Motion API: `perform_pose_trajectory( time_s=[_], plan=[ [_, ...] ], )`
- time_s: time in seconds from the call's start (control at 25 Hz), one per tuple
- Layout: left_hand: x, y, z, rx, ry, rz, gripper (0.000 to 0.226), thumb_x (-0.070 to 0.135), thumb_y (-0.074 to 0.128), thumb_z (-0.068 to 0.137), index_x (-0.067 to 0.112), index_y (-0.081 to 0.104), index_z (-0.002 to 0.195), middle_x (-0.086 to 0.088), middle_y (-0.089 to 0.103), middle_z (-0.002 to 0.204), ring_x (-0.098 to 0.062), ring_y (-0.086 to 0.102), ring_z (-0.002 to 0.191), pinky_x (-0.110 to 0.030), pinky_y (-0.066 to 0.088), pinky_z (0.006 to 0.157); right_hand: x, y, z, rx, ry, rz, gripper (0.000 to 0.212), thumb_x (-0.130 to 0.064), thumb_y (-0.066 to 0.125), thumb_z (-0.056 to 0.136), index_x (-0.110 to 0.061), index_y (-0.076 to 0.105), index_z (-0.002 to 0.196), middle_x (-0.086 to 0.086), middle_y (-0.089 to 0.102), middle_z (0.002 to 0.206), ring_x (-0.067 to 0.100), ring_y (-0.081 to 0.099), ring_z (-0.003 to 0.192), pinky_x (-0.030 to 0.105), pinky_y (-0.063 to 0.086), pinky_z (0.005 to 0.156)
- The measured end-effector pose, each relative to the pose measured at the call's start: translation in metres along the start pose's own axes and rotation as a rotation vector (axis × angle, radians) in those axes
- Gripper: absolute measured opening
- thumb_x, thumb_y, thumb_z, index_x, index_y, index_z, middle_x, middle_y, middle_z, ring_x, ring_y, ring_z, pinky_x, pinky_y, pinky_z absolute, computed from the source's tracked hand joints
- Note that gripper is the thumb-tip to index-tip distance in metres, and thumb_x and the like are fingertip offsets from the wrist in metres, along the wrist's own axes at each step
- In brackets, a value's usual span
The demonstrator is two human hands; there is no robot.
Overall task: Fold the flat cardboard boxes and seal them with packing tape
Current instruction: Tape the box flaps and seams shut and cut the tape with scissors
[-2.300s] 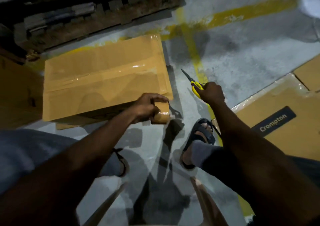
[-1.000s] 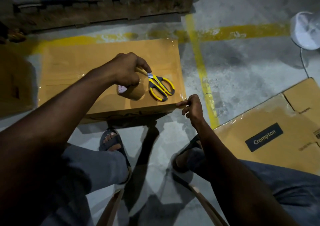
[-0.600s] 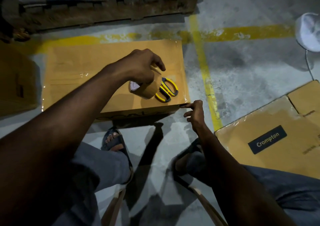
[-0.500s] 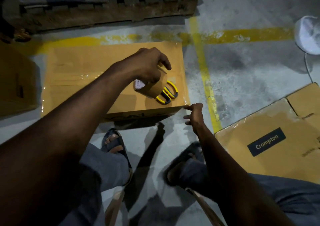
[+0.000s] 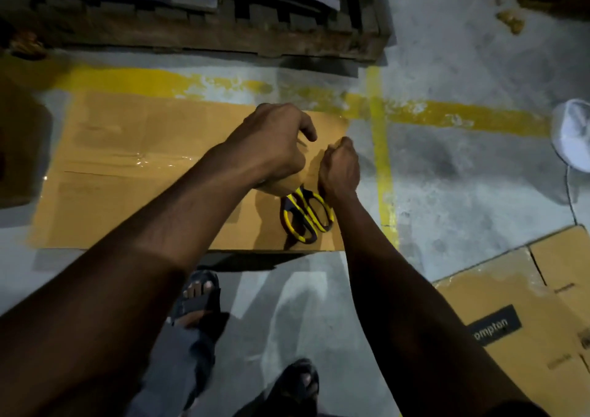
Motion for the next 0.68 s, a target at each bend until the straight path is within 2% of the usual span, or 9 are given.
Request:
perform_pose_trajectory(
  time_s=[0.08,0.16,0.24,0.32,0.4,0.44,0.56,0.68],
  plan=[
    [-0.003,0.001,0.003,-0.01,-0.011,-0.006,0.057,0.001,0.063,0.074,0.037,0.063,0.118,-0.006,0.048,0.139,-0.027,0.048,0.123,-0.025,0.034,0.081,0.003,0.005,0.019,-0.03,0.043,0.003,0.035,-0.03,0.038,0.104,0.001,0.046,0.119,0.026,0.06,0.118,0.042,0.057,0.112,0.044,0.046,0.085],
    [-0.005,0.002,0.007,-0.029,-0.013,-0.003,0.058,0.001,0.062,0.074,0.037,0.062,0.119,-0.005,0.049,0.139,-0.026,0.048,0.123,-0.024,0.034,0.08,0.012,0.006,0.034,-0.079,0.116,-0.018,0.043,-0.037,0.038,0.103,0.001,0.051,0.119,0.026,0.06,0.12,0.043,0.056,0.114,0.044,0.046,0.088],
    [-0.005,0.001,0.007,-0.038,-0.023,-0.003,0.059,0.0,0.062,0.075,0.035,0.061,0.121,-0.005,0.05,0.139,-0.026,0.049,0.123,-0.025,0.035,0.079,0.015,-0.003,0.044,0.007,0.159,-0.051,0.044,-0.042,0.044,0.1,-0.004,0.054,0.118,0.02,0.06,0.123,0.04,0.054,0.117,0.045,0.046,0.091],
    [-0.005,0.002,0.008,-0.046,-0.026,-0.022,0.058,0.0,0.061,0.075,0.035,0.061,0.122,-0.004,0.05,0.138,-0.025,0.049,0.122,-0.026,0.036,0.078,0.005,-0.007,0.052,0.1,0.076,-0.147,0.042,-0.043,0.046,0.097,-0.007,0.056,0.117,0.015,0.06,0.122,0.039,0.052,0.119,0.046,0.045,0.092],
    [-0.003,0.004,0.008,-0.052,-0.022,-0.048,0.057,0.001,0.062,0.075,0.035,0.061,0.121,-0.003,0.05,0.137,-0.025,0.049,0.12,-0.027,0.036,0.077,-0.003,0.0,0.059,0.062,0.002,-0.206,0.044,-0.043,0.041,0.1,-0.007,0.059,0.118,0.016,0.062,0.122,0.039,0.052,0.119,0.045,0.045,0.092],
    [-0.001,0.005,0.008,-0.056,-0.015,-0.049,0.057,0.002,0.061,0.074,0.036,0.06,0.12,-0.003,0.05,0.136,-0.025,0.05,0.118,-0.027,0.036,0.076,-0.002,0.005,0.062,0.02,0.021,-0.187,0.047,-0.044,0.038,0.101,-0.008,0.059,0.12,0.018,0.062,0.124,0.039,0.053,0.119,0.045,0.045,0.093],
    [0.002,0.008,0.008,-0.087,-0.015,-0.077,0.057,0.003,0.06,0.073,0.037,0.06,0.118,-0.003,0.051,0.132,-0.023,0.051,0.112,-0.027,0.037,0.074,0.016,0.011,0.069,-0.088,0.2,-0.102,0.059,-0.059,0.035,0.098,-0.011,0.06,0.122,0.018,0.059,0.127,0.039,0.055,0.118,0.045,0.044,0.095],
    [0.004,0.01,0.006,-0.106,-0.013,-0.096,0.057,0.003,0.059,0.073,0.037,0.06,0.118,-0.002,0.051,0.131,-0.022,0.051,0.106,-0.027,0.036,0.069,0.013,-0.001,0.079,-0.018,0.176,-0.056,0.062,-0.058,0.056,0.088,-0.014,0.048,0.13,0.015,0.046,0.136,0.039,0.046,0.126,0.05,0.041,0.098]
  ],
)
Point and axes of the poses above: each hand's wrist, its own z-axis towards the middle knuckle, its own y-axis out of the palm, x = y × z, the point moved 5 cm from there along z, towards the middle knuckle
